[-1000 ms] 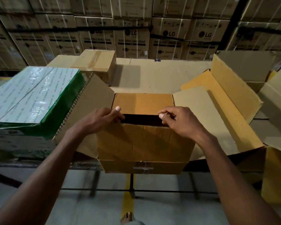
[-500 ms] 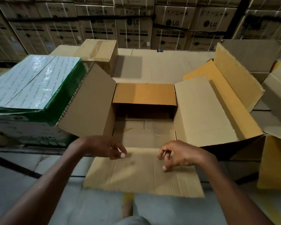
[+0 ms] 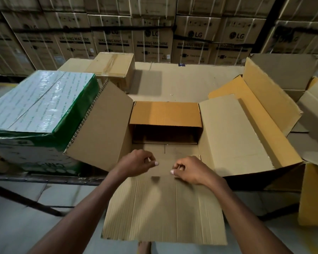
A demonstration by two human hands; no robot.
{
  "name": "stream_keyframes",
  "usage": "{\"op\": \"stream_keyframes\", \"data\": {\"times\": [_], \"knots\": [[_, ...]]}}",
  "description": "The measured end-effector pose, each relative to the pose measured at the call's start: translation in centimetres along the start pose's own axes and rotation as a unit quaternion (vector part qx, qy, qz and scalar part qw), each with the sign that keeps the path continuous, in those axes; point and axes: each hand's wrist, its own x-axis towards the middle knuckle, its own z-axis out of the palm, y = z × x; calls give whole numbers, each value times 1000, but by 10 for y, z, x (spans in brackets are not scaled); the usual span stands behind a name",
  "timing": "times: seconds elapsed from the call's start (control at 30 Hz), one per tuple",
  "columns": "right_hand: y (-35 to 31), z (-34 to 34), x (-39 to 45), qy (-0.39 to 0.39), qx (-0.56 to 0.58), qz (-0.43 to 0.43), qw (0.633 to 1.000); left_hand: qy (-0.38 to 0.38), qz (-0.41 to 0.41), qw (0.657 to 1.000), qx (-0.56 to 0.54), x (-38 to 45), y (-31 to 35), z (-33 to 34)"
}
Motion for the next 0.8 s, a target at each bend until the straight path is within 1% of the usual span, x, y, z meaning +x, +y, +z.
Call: {"op": "stream_keyframes", "data": {"times": [0.07,0.13,0.3,0.37,0.4,0.43,0.5,0.57,0.67,0.8], "knots": [[-1,-3,33,31,-7,2,999,35,-3,999,-3,26,0,3],[0,-5,69,48,-23,17,998,39,-14,999,1,52,-1,6],[17,-6,136,34,-43,59,997,4,-68,995,71,106,-24,13],[28,-2,149,25,-49,79,995,-15,-91,993,76,118,-36,16],[31,0,153,26,-47,83,995,-12,-102,993,64,122,-40,16],[34,1,157,33,-39,84,995,0,-109,993,46,124,-42,17],[35,-1,162,75,-47,72,993,48,-96,994,18,127,-44,16],[32,-9,168,120,-75,58,988,102,-73,992,18,131,-45,11],[26,-25,177,163,-56,50,984,166,-56,984,1,141,-42,-7],[15,-50,202,225,-60,32,972,222,-34,974,17,168,-36,-43]]}}
